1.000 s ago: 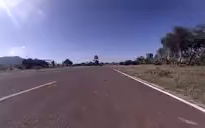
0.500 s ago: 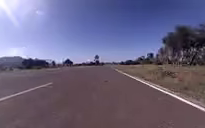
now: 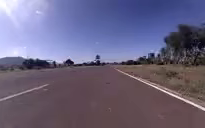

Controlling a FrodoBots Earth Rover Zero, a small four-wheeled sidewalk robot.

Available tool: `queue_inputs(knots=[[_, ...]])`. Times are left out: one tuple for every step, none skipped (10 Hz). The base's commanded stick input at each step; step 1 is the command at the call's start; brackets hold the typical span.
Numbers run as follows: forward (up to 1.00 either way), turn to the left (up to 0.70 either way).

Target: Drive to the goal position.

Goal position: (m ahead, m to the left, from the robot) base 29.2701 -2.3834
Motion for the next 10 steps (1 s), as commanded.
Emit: queue_inputs(knots=[[0.70, 0.00], [0.70, 0.00], [0.70, 0.00], [0.70, 0.00], [0.70, 0.00], [0.70, 0.00], [0.85, 0.00], [0.85, 0.00], [0.85, 0.00], [0.85, 0.00]])
